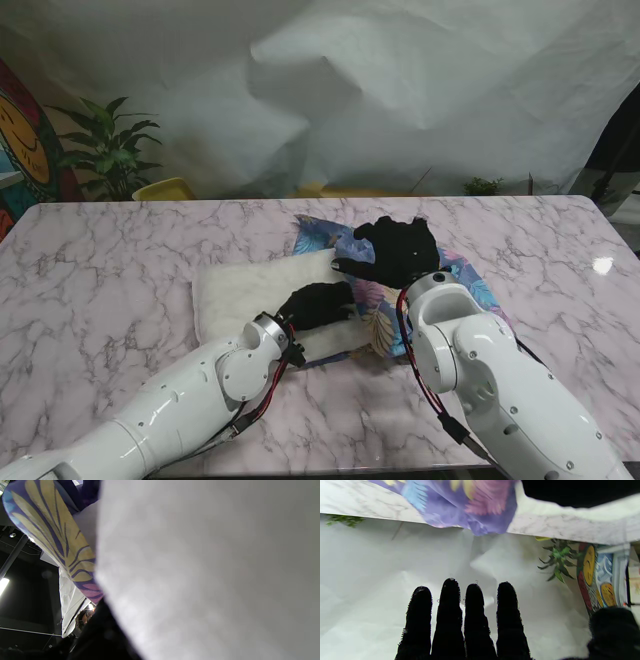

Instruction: Put a pillowcase on a pillow

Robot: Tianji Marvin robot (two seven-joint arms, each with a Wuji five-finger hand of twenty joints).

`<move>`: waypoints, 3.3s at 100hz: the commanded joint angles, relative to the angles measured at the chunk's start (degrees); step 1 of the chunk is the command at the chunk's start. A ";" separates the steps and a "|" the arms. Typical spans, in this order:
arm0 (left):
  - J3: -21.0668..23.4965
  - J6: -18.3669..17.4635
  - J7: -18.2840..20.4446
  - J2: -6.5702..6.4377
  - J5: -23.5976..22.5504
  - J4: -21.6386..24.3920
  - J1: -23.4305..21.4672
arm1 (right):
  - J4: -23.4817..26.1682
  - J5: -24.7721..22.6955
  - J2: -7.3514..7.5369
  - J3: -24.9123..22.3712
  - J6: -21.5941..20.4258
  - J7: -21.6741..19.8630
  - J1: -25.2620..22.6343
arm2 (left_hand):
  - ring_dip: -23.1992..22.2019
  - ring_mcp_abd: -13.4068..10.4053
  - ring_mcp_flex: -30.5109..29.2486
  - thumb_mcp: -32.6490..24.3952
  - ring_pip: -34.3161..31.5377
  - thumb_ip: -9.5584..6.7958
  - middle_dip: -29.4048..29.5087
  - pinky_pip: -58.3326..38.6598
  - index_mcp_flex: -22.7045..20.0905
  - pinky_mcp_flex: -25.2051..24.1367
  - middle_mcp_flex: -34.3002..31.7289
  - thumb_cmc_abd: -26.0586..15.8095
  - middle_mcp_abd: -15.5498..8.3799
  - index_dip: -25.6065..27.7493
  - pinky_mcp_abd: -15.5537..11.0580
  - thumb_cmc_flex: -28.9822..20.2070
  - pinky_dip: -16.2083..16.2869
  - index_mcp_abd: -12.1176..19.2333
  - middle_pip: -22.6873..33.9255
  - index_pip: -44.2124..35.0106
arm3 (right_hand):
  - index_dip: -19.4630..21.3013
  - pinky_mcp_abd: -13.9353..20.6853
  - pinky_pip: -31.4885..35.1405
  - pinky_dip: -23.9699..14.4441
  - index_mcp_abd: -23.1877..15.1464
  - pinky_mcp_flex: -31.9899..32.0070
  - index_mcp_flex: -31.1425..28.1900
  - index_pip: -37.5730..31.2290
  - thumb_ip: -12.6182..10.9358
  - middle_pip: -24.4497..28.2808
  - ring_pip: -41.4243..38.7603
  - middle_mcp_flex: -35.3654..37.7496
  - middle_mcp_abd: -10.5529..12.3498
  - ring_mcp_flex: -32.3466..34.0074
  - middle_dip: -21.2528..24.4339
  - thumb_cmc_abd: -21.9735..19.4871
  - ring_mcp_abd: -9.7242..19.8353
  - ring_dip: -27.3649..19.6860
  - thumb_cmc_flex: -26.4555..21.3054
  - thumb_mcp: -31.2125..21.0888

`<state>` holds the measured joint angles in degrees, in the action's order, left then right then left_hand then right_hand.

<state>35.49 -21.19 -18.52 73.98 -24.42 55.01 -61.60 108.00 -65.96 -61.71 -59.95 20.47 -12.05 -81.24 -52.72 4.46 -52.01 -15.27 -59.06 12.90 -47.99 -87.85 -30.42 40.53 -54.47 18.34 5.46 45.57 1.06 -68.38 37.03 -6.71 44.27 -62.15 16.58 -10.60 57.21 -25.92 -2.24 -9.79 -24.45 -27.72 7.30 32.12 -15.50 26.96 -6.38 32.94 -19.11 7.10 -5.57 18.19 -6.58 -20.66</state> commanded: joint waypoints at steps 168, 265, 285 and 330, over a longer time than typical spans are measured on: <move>-0.16 5.57 0.04 0.57 -0.43 4.01 0.87 | -16.81 10.44 -4.80 9.78 7.28 30.94 2.85 | 7.29 3.06 13.26 3.20 12.80 -8.36 4.09 11.33 6.95 -12.48 10.86 -10.47 4.69 -8.14 -2.16 -5.58 -3.56 -1.05 -11.97 6.82 | -5.18 3.58 16.54 -4.47 -19.02 -33.48 -25.54 -40.20 10.68 17.67 -45.60 40.74 7.99 43.26 -16.72 33.58 17.64 24.80 -23.40 -47.01; 23.65 8.44 39.68 -15.91 -21.81 33.26 -14.61 | -21.94 15.85 -5.63 8.24 8.73 30.38 4.98 | 52.06 17.34 53.32 17.97 61.06 -9.09 47.40 89.76 22.61 -44.81 50.86 -13.42 16.81 -46.66 16.61 39.78 -34.95 -12.84 -46.57 65.27 | -4.58 3.43 16.59 -4.35 -18.84 -33.45 -25.78 -40.58 10.59 18.38 -46.32 40.44 7.56 43.14 -16.75 33.51 17.57 24.64 -24.05 -47.22; 19.11 8.17 35.64 -15.33 -20.69 27.32 -11.96 | -21.31 15.49 -5.51 7.96 8.32 30.46 4.41 | 52.07 17.65 53.35 17.78 61.06 -9.09 47.41 89.82 22.63 -45.07 50.87 -11.34 16.93 -46.66 18.22 38.33 -36.10 -12.16 -46.57 65.29 | -4.59 3.42 16.63 -4.36 -18.90 -33.32 -25.89 -40.53 10.63 18.31 -46.21 40.45 7.55 43.08 -16.73 33.66 17.48 24.55 -24.10 -47.25; 6.45 5.65 22.45 -12.66 -17.89 11.44 -3.67 | -20.31 15.75 -5.60 7.44 7.53 31.17 3.52 | 30.16 11.43 36.28 -8.88 40.47 -11.19 38.33 74.62 22.62 -24.84 49.71 2.55 13.43 -46.65 10.13 17.12 -16.95 -12.38 -44.19 65.29 | -4.40 3.36 16.62 -4.33 -18.91 -33.21 -25.79 -40.61 10.69 18.35 -45.77 40.34 7.52 43.08 -16.85 33.42 17.50 24.28 -24.19 -47.39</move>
<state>42.78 -14.92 2.44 59.91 -43.36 68.84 -65.16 87.24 -50.17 -67.13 -52.51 28.07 19.21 -77.27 -16.24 21.43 -5.88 -11.56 -6.44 3.41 -3.60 -0.02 -8.56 5.80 -5.13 17.83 21.50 -0.82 16.77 -44.24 12.93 -19.84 -1.24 3.19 10.90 -8.39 73.54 -30.78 -19.32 -43.09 -48.30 -66.15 18.50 48.03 -59.43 67.53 3.05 74.25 -35.08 41.60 8.61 41.05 -27.78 -63.87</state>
